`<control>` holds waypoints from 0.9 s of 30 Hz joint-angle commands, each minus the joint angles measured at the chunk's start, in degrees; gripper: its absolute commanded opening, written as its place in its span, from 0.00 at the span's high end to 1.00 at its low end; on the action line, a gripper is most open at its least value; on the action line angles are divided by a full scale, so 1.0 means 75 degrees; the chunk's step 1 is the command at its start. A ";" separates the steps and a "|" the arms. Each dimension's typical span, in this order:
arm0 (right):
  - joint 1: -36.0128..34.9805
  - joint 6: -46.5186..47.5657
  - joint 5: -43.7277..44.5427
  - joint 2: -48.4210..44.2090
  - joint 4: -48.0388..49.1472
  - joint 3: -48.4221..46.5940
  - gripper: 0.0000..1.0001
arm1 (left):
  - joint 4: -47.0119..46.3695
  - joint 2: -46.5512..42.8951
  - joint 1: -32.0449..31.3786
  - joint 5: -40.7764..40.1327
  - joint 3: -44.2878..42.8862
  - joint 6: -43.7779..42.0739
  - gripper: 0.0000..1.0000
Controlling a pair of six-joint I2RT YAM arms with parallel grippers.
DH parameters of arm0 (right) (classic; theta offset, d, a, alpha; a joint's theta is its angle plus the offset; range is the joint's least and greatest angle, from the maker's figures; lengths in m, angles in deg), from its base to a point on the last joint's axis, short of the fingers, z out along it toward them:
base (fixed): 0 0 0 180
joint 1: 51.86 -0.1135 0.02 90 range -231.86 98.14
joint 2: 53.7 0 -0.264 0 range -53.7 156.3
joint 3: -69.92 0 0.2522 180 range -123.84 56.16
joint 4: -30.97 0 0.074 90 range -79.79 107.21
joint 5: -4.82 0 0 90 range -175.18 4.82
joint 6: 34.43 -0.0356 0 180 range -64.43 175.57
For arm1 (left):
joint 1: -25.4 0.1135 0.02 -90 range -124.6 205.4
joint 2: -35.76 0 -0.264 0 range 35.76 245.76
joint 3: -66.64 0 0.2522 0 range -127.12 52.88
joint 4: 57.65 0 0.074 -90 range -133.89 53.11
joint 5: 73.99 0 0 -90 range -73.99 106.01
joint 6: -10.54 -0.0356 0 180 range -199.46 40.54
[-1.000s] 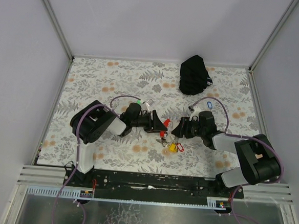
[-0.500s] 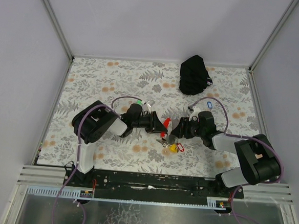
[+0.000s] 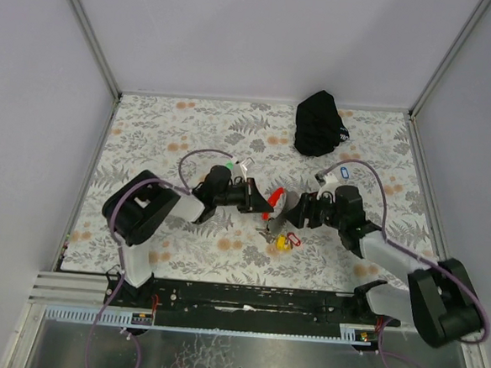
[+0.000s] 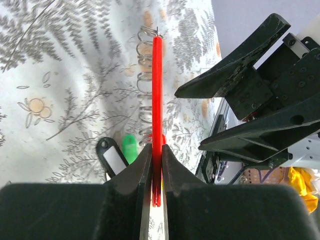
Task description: Put the keys on the keyring
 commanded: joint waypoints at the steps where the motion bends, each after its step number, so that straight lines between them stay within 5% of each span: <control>1: -0.0081 0.0448 0.0191 -0.1657 -0.0165 0.0300 0.29 | 0.0852 -0.1260 0.0047 -0.0250 0.0140 -0.1295 0.96; 12: -0.0107 0.0749 0.0061 -0.3851 0.0165 0.0746 0.24 | 0.4499 -0.4008 0.0051 -0.0897 -0.0548 -0.3645 1.00; 16: -0.0162 0.0762 -0.0145 -0.3808 0.1042 0.0672 0.24 | 0.6264 -0.4547 0.0050 -0.1590 -0.1333 -0.4659 1.00; 27: -0.0969 0.2097 -0.0372 -0.2643 0.4473 0.1169 0.35 | 0.7979 -0.4857 0.0047 -0.1941 -0.2621 -0.5883 1.00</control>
